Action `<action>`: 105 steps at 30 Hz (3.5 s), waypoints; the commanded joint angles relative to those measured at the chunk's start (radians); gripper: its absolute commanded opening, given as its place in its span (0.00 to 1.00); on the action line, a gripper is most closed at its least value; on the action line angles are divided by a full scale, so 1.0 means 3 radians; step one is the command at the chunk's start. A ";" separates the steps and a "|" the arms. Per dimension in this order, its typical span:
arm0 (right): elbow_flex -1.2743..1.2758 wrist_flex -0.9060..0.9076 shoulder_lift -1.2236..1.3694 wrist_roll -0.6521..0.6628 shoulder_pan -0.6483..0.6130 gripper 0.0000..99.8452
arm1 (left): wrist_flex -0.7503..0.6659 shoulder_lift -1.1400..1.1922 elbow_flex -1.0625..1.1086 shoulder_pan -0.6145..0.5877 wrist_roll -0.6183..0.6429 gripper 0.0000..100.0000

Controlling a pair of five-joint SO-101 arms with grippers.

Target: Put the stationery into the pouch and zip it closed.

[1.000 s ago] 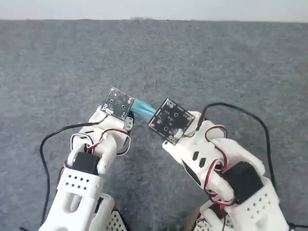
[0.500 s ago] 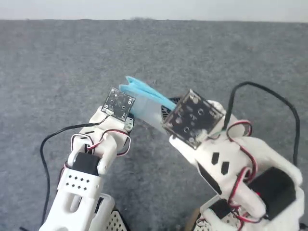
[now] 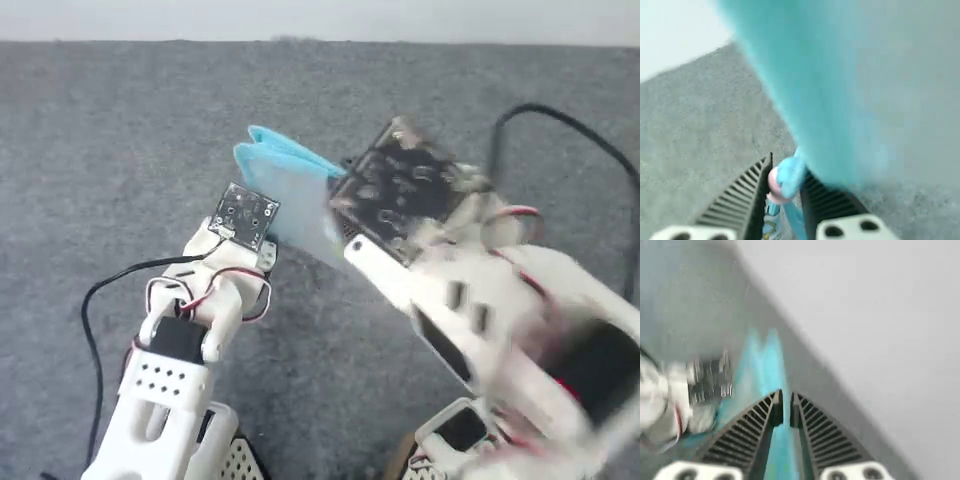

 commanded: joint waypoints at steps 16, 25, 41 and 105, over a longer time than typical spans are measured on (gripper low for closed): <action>-0.0005 0.0611 0.0565 0.0077 0.0233 0.01 | -0.0061 -0.0010 -0.0013 -0.0026 0.0046 0.01; 0.1412 0.0100 0.1343 0.0010 0.1036 0.01 | -0.0102 -0.0010 -0.0018 -0.0031 0.0046 0.01; 0.2388 -0.0642 0.1430 -0.0302 0.1378 0.01 | -0.0542 -0.0020 0.0049 -0.0568 0.0440 0.32; 0.7580 -0.1302 -0.4012 -0.0010 0.2488 0.01 | 0.0977 -0.2378 0.1424 -0.0690 0.0813 0.37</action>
